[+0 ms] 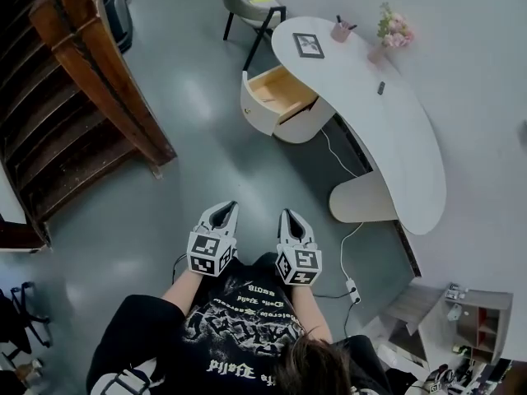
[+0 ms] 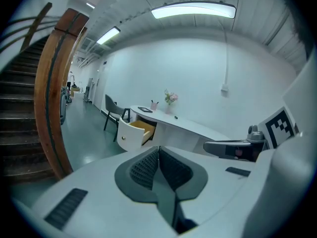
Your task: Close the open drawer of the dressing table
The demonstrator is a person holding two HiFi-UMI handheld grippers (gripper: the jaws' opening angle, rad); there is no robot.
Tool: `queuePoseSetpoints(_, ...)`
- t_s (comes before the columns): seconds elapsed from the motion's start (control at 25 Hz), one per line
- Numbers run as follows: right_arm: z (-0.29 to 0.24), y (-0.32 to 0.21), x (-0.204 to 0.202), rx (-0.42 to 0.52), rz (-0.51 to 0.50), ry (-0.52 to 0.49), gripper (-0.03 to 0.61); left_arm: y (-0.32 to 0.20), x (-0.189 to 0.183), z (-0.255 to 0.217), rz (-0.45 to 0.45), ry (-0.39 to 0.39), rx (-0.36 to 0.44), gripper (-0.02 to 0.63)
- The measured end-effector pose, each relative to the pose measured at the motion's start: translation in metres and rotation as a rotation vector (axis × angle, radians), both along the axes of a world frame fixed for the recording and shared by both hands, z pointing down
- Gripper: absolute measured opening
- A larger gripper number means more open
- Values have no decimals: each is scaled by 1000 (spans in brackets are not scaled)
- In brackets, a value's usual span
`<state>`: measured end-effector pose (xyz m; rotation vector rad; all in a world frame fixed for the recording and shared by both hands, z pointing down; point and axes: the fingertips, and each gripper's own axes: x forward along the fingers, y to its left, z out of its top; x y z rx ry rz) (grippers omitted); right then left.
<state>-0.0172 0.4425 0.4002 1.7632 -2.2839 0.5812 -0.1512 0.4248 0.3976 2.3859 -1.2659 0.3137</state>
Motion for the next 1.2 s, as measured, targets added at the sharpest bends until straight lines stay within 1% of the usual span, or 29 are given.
queuePoseSetpoints(0.08,0,-4,-3,1,0,7,26,-4,-3,0,1,13,1,29)
queuePoseSetpoints(0.16,0,-6,-3,2,1,11,26,-5,-5,-2,-5,58,-6,29)
queuePoseSetpoints(0.24,0,-9,-2,2,3,9,26,-8,-6,-3,-10,74,-10,29)
queuePoseSetpoints(0.4,6,-20,5,-2,-7,0,28,-16,-1,0,-19,45,-3,29)
queuePoseSetpoints(0.52,9,-36,4,-5,-41,-9,26,-25,1,5,-47,29,-12,29)
queuePoseSetpoints(0.88,16,-112,14,-16,-155,-24,26,-82,24,14,-109,-27,-22,29)
queuePoseSetpoints(1.2,19,-179,32,-26,-232,-34,26,-139,49,23,-150,-52,-53,29)
